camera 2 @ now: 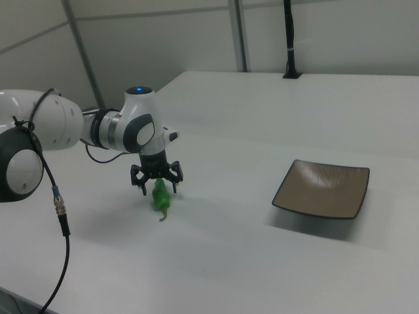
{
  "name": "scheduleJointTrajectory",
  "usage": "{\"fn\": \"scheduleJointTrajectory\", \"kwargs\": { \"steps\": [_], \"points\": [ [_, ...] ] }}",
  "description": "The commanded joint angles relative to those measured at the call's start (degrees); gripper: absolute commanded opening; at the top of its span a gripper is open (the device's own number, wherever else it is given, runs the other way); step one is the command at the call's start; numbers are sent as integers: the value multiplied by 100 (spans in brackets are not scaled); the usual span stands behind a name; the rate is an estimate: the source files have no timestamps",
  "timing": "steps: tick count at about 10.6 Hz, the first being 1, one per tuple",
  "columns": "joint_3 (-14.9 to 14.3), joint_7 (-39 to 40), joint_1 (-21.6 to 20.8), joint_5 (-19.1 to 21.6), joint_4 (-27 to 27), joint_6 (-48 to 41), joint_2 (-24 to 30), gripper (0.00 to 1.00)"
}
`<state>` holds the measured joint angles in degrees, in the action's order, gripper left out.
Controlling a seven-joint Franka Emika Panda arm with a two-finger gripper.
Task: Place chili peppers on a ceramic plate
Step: 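Lower the gripper and close it around the green chili pepper, then lift the chili pepper and carry it toward the square plate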
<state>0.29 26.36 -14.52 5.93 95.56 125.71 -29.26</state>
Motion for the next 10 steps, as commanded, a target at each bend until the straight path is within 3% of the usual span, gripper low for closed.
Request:
{"fn": "scheduleJointTrajectory", "kwargs": {
  "steps": [1, 4, 10],
  "points": [
    [32, 1, -16, -180, 156, 173, 69, 87],
    [32, 19, -7, -189, 165, 155, 69, 70],
    [41, 10, -7, -189, 200, 120, 95, 17]
  ]
}}
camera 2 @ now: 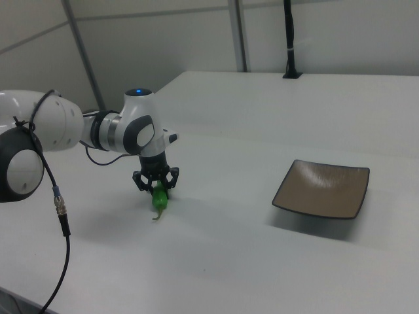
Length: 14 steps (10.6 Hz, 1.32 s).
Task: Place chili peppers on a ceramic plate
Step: 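Lift the chili pepper and carry it toward the square plate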
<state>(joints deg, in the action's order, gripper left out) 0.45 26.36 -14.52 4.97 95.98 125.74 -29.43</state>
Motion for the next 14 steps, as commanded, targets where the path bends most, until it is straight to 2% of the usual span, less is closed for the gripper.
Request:
{"fn": "scheduleJointTrajectory", "kwargs": {
  "steps": [1, 3, 5, 8, 11, 13, 14],
  "points": [
    [26, 10, -7, -93, 158, 91, 131, 10],
    [26, 1, 19, -84, 123, 47, 253, 7],
    [17, -16, 89, -75, -17, -451, 525, 7],
    [-1, -43, 414, -75, -105, -900, 999, 7],
    [-80, -34, 879, -75, -973, -2121, 1080, 7],
    [-141, -34, 1108, -84, -1177, -2176, 1080, 7],
    [-289, -25, 1161, -75, -1273, -2168, 1080, 7]
  ]
}}
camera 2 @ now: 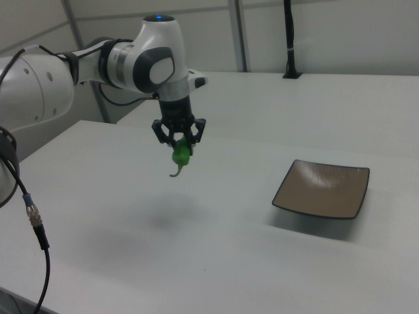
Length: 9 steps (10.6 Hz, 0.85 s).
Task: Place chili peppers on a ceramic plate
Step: 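Lift the chili pepper and carry it toward the square plate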
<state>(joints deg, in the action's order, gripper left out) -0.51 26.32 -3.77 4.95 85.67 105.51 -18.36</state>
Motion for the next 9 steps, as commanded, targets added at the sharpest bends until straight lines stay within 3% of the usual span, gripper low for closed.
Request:
{"fn": "scheduleJointTrajectory", "kwargs": {
  "steps": [1, 4, 9],
  "points": [
    [-334, -21, 104, -64, -357, -92, -71, 7],
    [-519, 22, 454, -64, -638, 92, -282, 5],
    [-529, 337, 1149, -38, -762, 1304, -817, 5]
  ]
}}
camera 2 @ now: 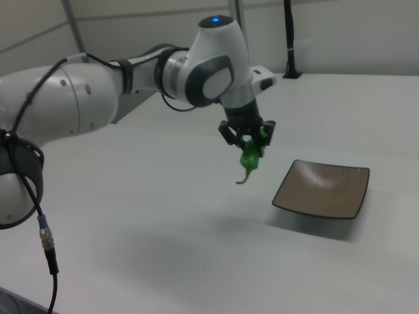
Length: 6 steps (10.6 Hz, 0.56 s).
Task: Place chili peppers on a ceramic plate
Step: 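Lift the chili pepper and carry it toward the square plate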
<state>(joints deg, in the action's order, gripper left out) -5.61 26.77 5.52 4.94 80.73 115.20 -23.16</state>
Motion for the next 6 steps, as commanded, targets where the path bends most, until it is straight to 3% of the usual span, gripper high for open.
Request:
{"fn": "scheduleJointTrajectory", "kwargs": {
  "steps": [1, 6],
  "points": [
    [-19, 477, 369, -29, -364, 519, -503, 5],
    [-11, 690, 705, 15, -374, 1907, -1154, 2]
  ]
}}
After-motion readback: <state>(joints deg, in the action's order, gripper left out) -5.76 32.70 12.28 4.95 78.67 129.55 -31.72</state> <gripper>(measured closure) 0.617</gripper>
